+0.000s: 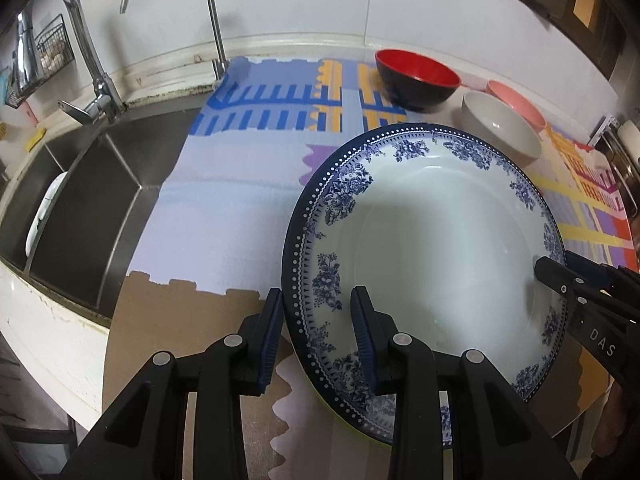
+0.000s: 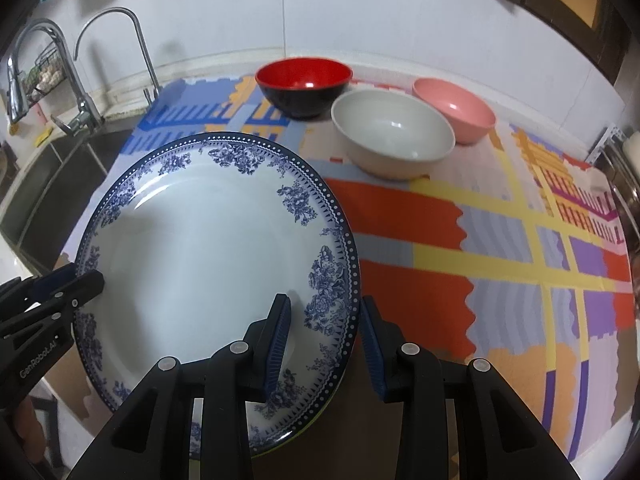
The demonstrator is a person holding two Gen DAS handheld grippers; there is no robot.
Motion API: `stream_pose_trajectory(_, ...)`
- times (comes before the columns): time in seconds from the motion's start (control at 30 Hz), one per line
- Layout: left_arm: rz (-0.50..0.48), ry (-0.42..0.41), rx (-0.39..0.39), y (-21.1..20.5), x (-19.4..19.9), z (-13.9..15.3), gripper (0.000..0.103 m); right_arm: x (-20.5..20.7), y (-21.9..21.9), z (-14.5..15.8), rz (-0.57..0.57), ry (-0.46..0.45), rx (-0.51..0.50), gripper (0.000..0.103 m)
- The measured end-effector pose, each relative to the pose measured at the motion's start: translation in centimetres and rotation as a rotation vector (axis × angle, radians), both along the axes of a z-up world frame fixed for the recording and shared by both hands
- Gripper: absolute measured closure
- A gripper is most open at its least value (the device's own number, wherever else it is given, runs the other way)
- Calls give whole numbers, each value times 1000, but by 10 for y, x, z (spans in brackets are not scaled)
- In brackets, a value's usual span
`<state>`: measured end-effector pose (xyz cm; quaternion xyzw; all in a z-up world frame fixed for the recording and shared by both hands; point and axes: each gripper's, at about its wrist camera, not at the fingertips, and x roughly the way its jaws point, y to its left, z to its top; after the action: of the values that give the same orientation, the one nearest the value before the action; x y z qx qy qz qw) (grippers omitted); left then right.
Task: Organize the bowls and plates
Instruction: 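Lower the blue-and-white plate onto the lime-green plate and open both grippers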
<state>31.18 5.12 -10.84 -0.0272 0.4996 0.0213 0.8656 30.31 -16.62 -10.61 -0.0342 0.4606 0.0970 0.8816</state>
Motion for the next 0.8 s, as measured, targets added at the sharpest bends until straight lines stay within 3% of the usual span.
stream_pose_trajectory(0.5, 8, 77, -1, -3, 6, -18, 69, 8, 2, -18, 23, 85, -20, 64)
stream_pose_trajectory(0.8, 6, 93, 2, -5, 11, -22, 62, 13, 0, -27, 25, 130, 0, 63)
